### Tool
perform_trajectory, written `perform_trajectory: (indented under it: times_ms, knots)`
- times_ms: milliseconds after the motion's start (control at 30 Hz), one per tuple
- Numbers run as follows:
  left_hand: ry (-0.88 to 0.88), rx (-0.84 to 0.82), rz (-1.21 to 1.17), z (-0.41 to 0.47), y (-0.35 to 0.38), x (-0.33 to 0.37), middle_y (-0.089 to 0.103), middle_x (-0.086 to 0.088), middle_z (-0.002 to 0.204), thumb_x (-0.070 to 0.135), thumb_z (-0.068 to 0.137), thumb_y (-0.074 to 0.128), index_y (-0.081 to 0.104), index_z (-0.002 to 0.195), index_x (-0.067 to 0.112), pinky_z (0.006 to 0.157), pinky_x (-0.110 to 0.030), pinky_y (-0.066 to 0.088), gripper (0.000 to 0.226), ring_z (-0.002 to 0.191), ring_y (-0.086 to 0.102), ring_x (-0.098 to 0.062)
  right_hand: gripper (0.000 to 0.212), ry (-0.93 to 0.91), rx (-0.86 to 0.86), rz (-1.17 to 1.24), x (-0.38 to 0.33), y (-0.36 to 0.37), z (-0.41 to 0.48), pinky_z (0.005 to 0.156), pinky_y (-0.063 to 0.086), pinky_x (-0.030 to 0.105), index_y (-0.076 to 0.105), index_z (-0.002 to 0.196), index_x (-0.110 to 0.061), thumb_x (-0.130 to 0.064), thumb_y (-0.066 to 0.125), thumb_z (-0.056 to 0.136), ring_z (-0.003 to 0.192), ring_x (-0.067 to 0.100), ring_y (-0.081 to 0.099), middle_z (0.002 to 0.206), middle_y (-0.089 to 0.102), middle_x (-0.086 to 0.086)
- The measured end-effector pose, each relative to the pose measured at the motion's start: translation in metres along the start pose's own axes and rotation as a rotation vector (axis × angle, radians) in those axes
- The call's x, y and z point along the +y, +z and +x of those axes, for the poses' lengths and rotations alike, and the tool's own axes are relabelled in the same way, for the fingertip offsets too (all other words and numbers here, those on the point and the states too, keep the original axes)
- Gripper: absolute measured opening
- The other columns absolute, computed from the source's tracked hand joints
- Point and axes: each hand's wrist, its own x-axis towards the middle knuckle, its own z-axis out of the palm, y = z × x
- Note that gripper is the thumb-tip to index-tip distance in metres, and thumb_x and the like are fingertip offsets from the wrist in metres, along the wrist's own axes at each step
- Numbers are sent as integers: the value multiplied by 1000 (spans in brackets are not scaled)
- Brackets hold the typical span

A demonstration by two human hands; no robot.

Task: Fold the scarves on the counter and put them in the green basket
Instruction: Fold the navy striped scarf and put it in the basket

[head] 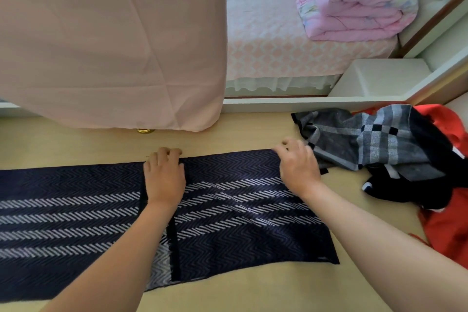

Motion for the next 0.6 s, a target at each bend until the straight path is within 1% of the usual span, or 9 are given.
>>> perform_trajectory:
  times_ms: [67, 100, 167, 200, 267, 333, 433, 533, 600]
  knots:
    - [159, -33, -115, -16, -6, -2, 56, -4, 104, 21, 88, 65, 60, 108, 20, 78, -41, 43, 20, 94, 51, -27, 37, -104, -34, 126, -22, 2, -16, 73, 46, 40, 67, 113, -15, 0, 62, 79, 89, 27, 54, 108, 57, 6]
    - [243, -86, -176, -26, -10, -4, 54, 0, 98, 21, 90, 64, 60, 104, 22, 74, -39, 44, 14, 90, 52, -24, 35, -145, -59, 169, -33, 2, -26, 73, 46, 40, 67, 113, -15, -2, 62, 81, 88, 27, 54, 108, 57, 5]
    - [357, -212, -280, -47, -19, -8, 48, 8, 89, 27, 94, 60, 55, 96, 25, 67, -31, 42, 6, 82, 50, -16, 30, -192, -97, 226, -52, 4, -48, 73, 48, 40, 66, 114, -16, -6, 61, 86, 89, 26, 56, 109, 58, 3]
    - [397, -256, -313, -59, -23, -10, 45, 10, 86, 33, 94, 59, 51, 92, 26, 65, -27, 39, 11, 79, 47, -13, 29, -186, -123, 247, -61, 4, -60, 74, 49, 40, 66, 116, -16, -8, 60, 88, 91, 25, 57, 111, 58, 3]
    - [502, -286, -317, -83, -25, -16, 43, 11, 85, 48, 92, 57, 48, 88, 27, 62, -24, 37, 23, 78, 46, -11, 31, -132, -180, 266, -72, 3, -83, 83, 50, 39, 62, 124, -17, -15, 57, 93, 103, 24, 57, 119, 58, 1]
    - [600, -329, -292, -105, -23, -23, 43, 11, 89, 64, 86, 53, 48, 90, 28, 65, -25, 40, 36, 83, 47, -12, 38, -69, -233, 214, -75, -1, -100, 96, 47, 41, 57, 133, -20, -24, 56, 95, 121, 23, 52, 133, 54, 1]
    - [683, -424, -220, -124, -21, -31, 44, 11, 104, 78, 73, 52, 51, 103, 32, 79, -28, 43, 55, 96, 42, -14, 45, 53, -354, 99, -66, -10, -113, 105, 41, 42, 44, 143, -27, -34, 49, 99, 140, 22, 35, 151, 37, 0]
    - [739, -406, -236, -134, -21, -30, 46, 8, 115, 74, 63, 60, 54, 106, 32, 87, -31, 43, 60, 106, 42, -16, 47, 231, -484, 27, -56, -23, -119, 108, 38, 43, 31, 148, -31, -37, 39, 102, 149, 21, 18, 162, 19, 0]
    - [758, -407, -242, -138, -19, -29, 48, 7, 122, 68, 65, 62, 56, 107, 33, 92, -34, 43, 55, 113, 43, -17, 51, 272, -567, -24, -55, -29, -120, 110, 36, 45, 22, 152, -30, -37, 35, 104, 151, 22, 10, 165, 8, 0]
